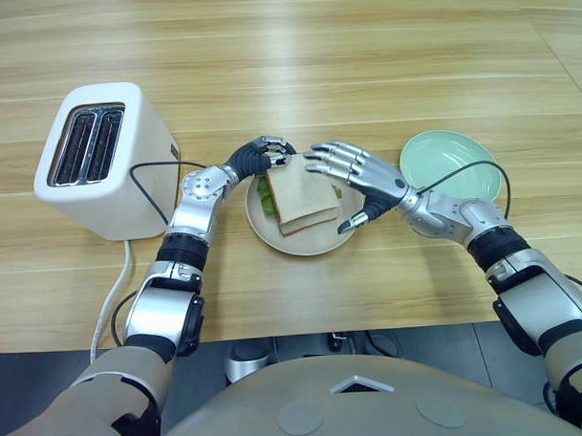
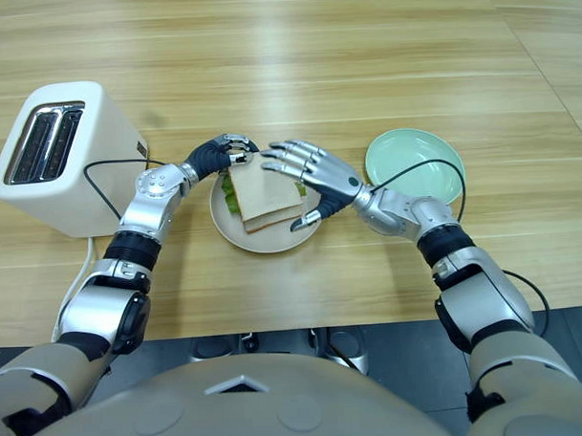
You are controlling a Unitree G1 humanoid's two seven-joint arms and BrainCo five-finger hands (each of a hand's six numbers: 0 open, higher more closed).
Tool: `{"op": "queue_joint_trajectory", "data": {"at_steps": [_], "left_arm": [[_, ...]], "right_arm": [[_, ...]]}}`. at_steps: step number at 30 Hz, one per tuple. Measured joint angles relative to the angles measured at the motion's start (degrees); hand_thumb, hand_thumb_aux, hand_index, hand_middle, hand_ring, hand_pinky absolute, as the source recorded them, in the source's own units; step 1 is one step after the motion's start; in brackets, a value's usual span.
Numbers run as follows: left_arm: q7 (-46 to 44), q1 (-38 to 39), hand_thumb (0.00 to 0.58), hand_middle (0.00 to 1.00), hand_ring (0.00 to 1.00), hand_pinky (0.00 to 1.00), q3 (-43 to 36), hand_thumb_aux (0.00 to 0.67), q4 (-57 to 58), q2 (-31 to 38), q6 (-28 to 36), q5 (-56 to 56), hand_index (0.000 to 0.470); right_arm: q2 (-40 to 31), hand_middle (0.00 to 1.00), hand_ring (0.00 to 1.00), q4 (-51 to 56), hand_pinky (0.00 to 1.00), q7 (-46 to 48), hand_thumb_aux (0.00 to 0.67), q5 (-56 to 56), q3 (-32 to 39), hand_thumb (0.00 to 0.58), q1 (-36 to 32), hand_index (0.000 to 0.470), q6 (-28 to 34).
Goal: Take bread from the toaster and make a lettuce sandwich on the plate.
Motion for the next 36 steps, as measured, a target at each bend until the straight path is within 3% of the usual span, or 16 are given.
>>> {"op": "queue_joint_trajectory", "data": {"at_steps": [24, 35, 36], "left_arm": [[2.06, -0.52, 0.58, 1.0, 1.0, 1.0, -0.01, 0.67, 4.06, -0.29, -1.98, 2.38, 0.46], [2.04, -0.36, 0.58, 1.0, 1.0, 1.0, -0.21, 0.67, 4.0, -0.18, -2.0, 3.8, 0.46], [2.03, -0.35, 0.579, 1.0, 1.0, 1.0, -0.36, 0.644, 3.96, -0.17, -2.06, 3.88, 0.442]], "right_arm": [[10.22, 0.0, 0.0, 13.27, 0.0, 20.01, 0.0, 7.88, 3.98, 0.0, -4.98, 0.0, -0.58], [10.78, 0.0, 0.0, 13.56, 0.0, 42.21, 0.0, 23.96, 0.49, 0.0, -3.47, 0.0, -1.58], [10.74, 0.0, 0.0, 13.39, 0.0, 43.55, 0.0, 25.08, 0.19, 0.0, -3.19, 0.0, -1.55]]}}
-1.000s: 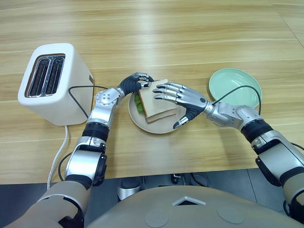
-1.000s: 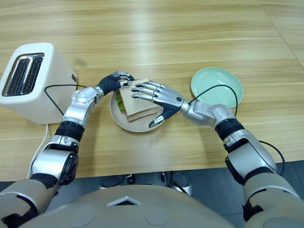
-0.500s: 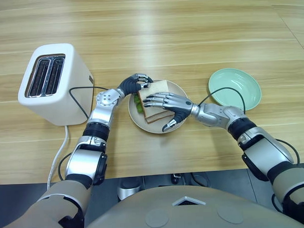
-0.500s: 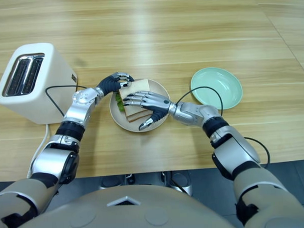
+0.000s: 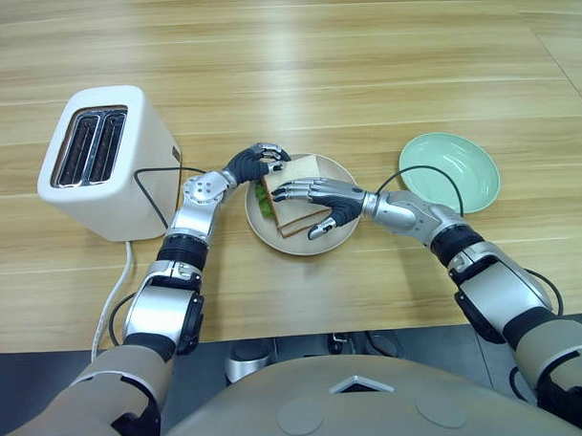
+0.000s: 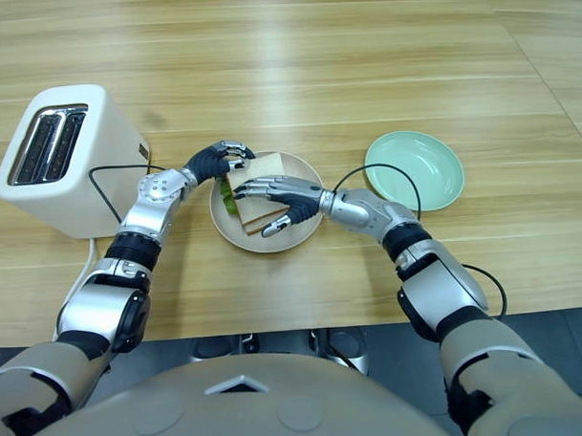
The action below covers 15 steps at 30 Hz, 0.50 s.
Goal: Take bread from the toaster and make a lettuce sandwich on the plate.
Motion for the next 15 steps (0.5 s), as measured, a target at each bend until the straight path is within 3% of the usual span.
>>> {"op": "queue_joint_trajectory", "data": {"at_steps": [2, 3, 4, 5, 11, 15], "left_arm": [[-0.05, 0.04, 0.575, 1.0, 1.0, 1.0, -0.32, 0.61, -0.09, 0.16, -0.2, 0.32, 0.419], [-0.04, 0.1, 0.432, 1.0, 1.0, 1.0, -0.58, 0.331, -0.11, 0.2, -0.33, 0.49, 0.227], [0.01, 0.13, 0.432, 1.0, 1.0, 1.0, -0.87, 0.331, -0.11, 0.29, -0.53, 0.72, 0.227], [0.13, 0.18, 0.0, 1.0, 1.0, 1.0, -1.16, 0.0, -0.12, 0.42, -0.86, 1.19, 0.0], [7.49, -0.23, 0.0, 1.0, 1.0, 1.0, -3.92, 0.0, -0.49, 2.26, -5.24, 6.96, 0.0], [16.39, -4.73, 0.0, 1.0, 1.0, 1.0, -0.5, 0.0, -3.29, 4.25, -8.69, 7.33, 0.0]], "right_arm": [[-0.43, 0.0, 0.0, -1.38, 0.0, 3.54, 0.0, 2.02, -0.29, 0.0, 0.59, 0.0, 0.82], [-0.64, 0.0, 0.0, -2.16, 0.0, 5.39, 0.0, 2.88, -0.43, 0.0, 0.79, 0.0, 1.44], [-0.84, 0.0, 0.0, -2.92, 0.0, 7.3, 0.0, 3.91, -0.62, 0.0, 1.02, 0.0, 1.96], [-1.03, 0.0, 0.0, -3.6, 0.0, 8.82, 0.0, 4.65, -0.7, 0.0, 1.13, 0.0, 2.51], [-1.64, 0.0, 0.0, -7.1, 0.0, 16.04, 0.0, 7.34, -1.12, 0.0, 2.67, 0.0, 6.84], [-1.94, 0.0, 0.0, -9.02, 0.0, 17.6, 0.0, 8.29, -1.29, 0.0, 3.78, 0.0, 8.58]]}}
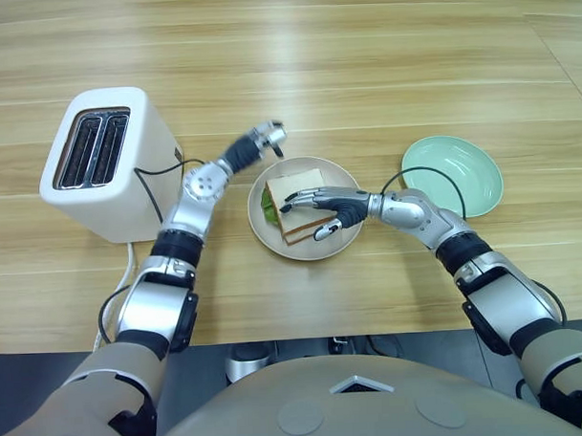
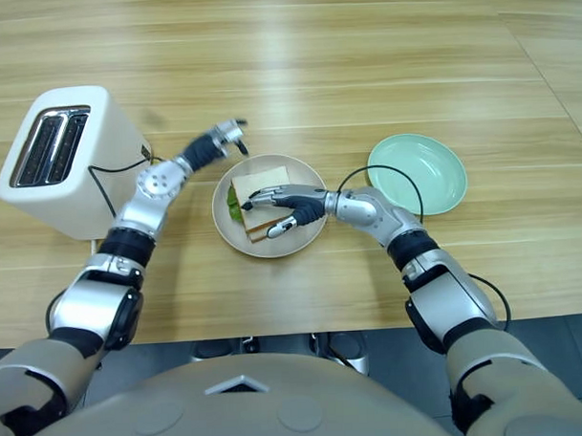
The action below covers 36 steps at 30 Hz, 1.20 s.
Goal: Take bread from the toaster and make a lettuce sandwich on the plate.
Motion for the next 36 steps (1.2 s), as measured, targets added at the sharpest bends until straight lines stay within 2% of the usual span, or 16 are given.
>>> {"op": "queue_joint_trajectory", "data": {"at_steps": [4, 9, 15, 16, 17, 18, 19, 20, 21, 22, 23, 27, 30, 36], "left_arm": [[7.49, -0.58, 0.0, 1.0, 1.0, 1.0, 0.7, 0.0, -3.16, 1.48, -2.14, 2.61, 0.0], [21.14, 0.86, 0.0, 1.0, 1.0, 1.0, -0.33, 0.0, -9.45, 6.15, -2.56, 13.74, 0.0], [25.94, 4.64, 0.0, 1.0, 1.0, 1.0, -0.27, 0.0, -19.67, 6.35, -2.18, 17.33, 0.0], [25.95, 5.32, 0.0, 0.75, 0.75, 0.75, -0.22, 0.0, -20.96, 6.24, -2.17, 17.24, 0.0], [25.63, 6.51, 0.0, 0.38, 0.38, 0.38, 0.12, 0.0, -23.19, 5.8, -2.05, 16.54, 0.0], [25.45, 7.58, 0.0, 0.38, 0.38, 0.38, 0.42, 0.0, -25.0, 5.39, -2.11, 16.04, 0.0], [24.88, 9.0, 0.0, 0.0, 0.0, 0.0, 0.61, 0.0, -27.43, 5.13, -2.03, 15.06, 0.0], [24.7, 9.85, 0.0, 0.0, 0.0, 0.0, 0.81, 0.0, -28.64, 5.06, -2.0, 14.64, 0.0], [24.07, 10.66, 0.54, 0.0, 0.0, 0.0, 1.05, 0.494, -30.0, 5.04, -1.83, 14.16, 0.339], [23.22, 12.58, 0.54, 0.0, 0.0, 0.0, 1.62, 0.494, -32.77, 5.02, -1.82, 13.09, 0.339], [22.35, 14.16, 0.58, 1.0, 1.0, 1.0, 1.86, 0.67, -35.24, 4.85, -1.72, 12.11, 0.46], [19.56, 18.76, 0.58, 1.0, 1.0, 1.0, 3.18, 0.67, -42.23, 4.88, -1.56, 9.76, 0.46], [16.0, 23.45, 0.58, 1.0, 1.0, 1.0, 4.06, 0.67, -46.91, 6.68, -1.55, 7.57, 0.46], [3.33, 33.83, 0.58, 1.0, 1.0, 1.0, 4.53, 0.67, -56.4, 13.29, -2.52, -1.49, 0.46]], "right_arm": [[-0.15, 0.0, 0.0, -1.32, 0.0, 0.74, 0.0, 0.11, 0.0, 0.0, 0.72, 0.0, 1.19], [-0.36, 0.0, 0.0, -2.23, 0.0, 1.08, 0.0, 0.23, 0.0, 0.0, 1.04, 0.0, 1.78], [-0.28, 0.0, 0.0, -2.91, 0.0, -2.2, 0.0, 0.02, -0.68, 0.0, 1.66, 0.0, 1.76], [-0.23, 0.0, 0.0, -3.17, 0.0, -2.77, 0.0, 0.04, -0.98, 0.0, 1.9, 0.0, 1.75], [0.0, 0.0, 0.0, -3.68, 0.0, -3.85, 0.0, 0.64, -1.83, 0.0, 2.13, 0.0, 1.63], [0.1, 0.0, 0.0, -3.76, 0.0, -4.48, 0.0, 1.21, -2.75, 0.0, 2.43, 0.0, 1.66], [0.33, 0.0, 0.0, -4.05, 0.0, -4.59, 0.0, 3.25, -4.32, 0.0, 3.02, 0.0, 1.89], [0.46, 0.0, 0.0, -4.29, 0.0, -4.62, 0.0, 4.52, -5.39, 0.0, 3.39, 0.0, 2.11], [0.64, 0.0, 0.0, -5.02, 0.0, -4.23, 0.171, 7.1, -6.76, 0.258, 3.94, 0.117, 2.61], [1.46, 0.0, 0.0, -7.2, 0.0, -3.72, 0.171, 11.69, -9.13, 0.258, 5.01, 0.117, 2.86], [2.41, 1.0, 1.0, -9.73, 1.0, -2.93, 0.67, 16.87, -11.31, 0.58, 5.75, 0.46, 3.29], [4.53, 1.0, 1.0, -17.93, 1.0, 0.08, 0.67, 30.35, -17.02, 0.58, 6.9, 0.46, 6.17], [4.22, 1.0, 1.0, -22.73, 1.0, 4.1, 0.67, 38.55, -20.07, 0.58, 10.28, 0.46, 9.99], [-3.73, 1.0, 1.0, -33.82, 1.0, 17.41, 0.67, 47.66, -21.01, 0.58, 17.6, 0.46, 20.02]]}}
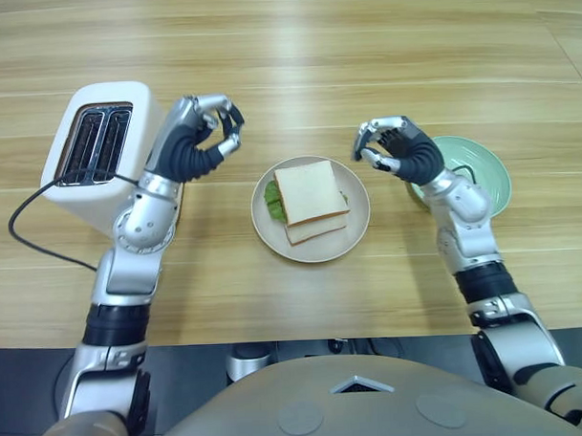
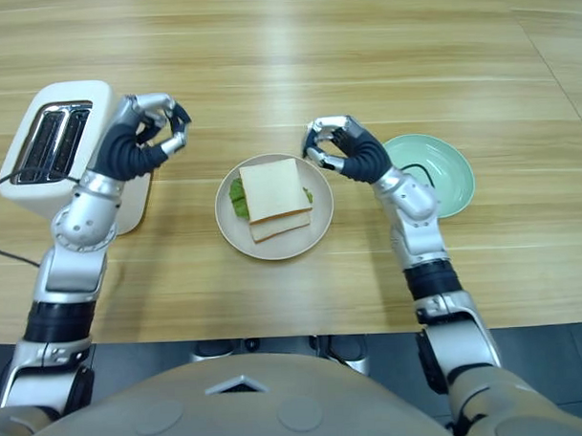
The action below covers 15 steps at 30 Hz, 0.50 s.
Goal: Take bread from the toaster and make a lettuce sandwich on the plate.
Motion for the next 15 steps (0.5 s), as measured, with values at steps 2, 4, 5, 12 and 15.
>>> {"op": "queue_joint_trajectory", "data": {"at_steps": [2, 4, 5, 12, 15], "left_arm": [[-5.13, 3.62, 0.58, 1.0, 1.0, 1.0, -0.05, 0.67, -2.48, 3.09, 0.25, -3.21, 0.46], [-8.9, 6.8, 0.58, 1.0, 1.0, 1.0, -0.22, 0.67, -2.99, 5.36, 0.53, -4.38, 0.46], [-10.44, 7.99, 0.58, 1.0, 1.0, 1.0, -0.56, 0.67, -2.99, 6.1, 0.64, -4.39, 0.46], [-17.98, 12.84, 0.58, 1.0, 1.0, 1.0, -9.31, 0.67, -0.68, 8.99, 0.52, 1.98, 0.46], [-19.13, 13.88, 0.58, 1.0, 1.0, 1.0, -12.99, 0.67, 1.27, 8.93, -0.09, 5.67, 0.46]], "right_arm": [[-4.82, 1.0, 1.0, -3.2, 1.0, 5.09, 0.67, -1.56, 1.69, 0.58, 3.52, 0.46, 1.83], [-8.57, 1.0, 1.0, -4.05, 1.0, 8.3, 0.67, -5.13, 3.63, 0.58, 6.53, 0.46, 2.6], [-9.89, 1.0, 1.0, -4.52, 1.0, 9.38, 0.67, -7.35, 4.73, 0.58, 7.53, 0.46, 2.84], [-13.63, 1.0, 1.0, -6.04, 1.0, 11.1, 0.67, -23.64, 11.19, 0.58, 10.17, 0.46, 2.84], [-13.92, 1.0, 1.0, -5.95, 1.0, 10.78, 0.67, -27.33, 12.16, 0.58, 10.23, 0.46, 2.73]]}}
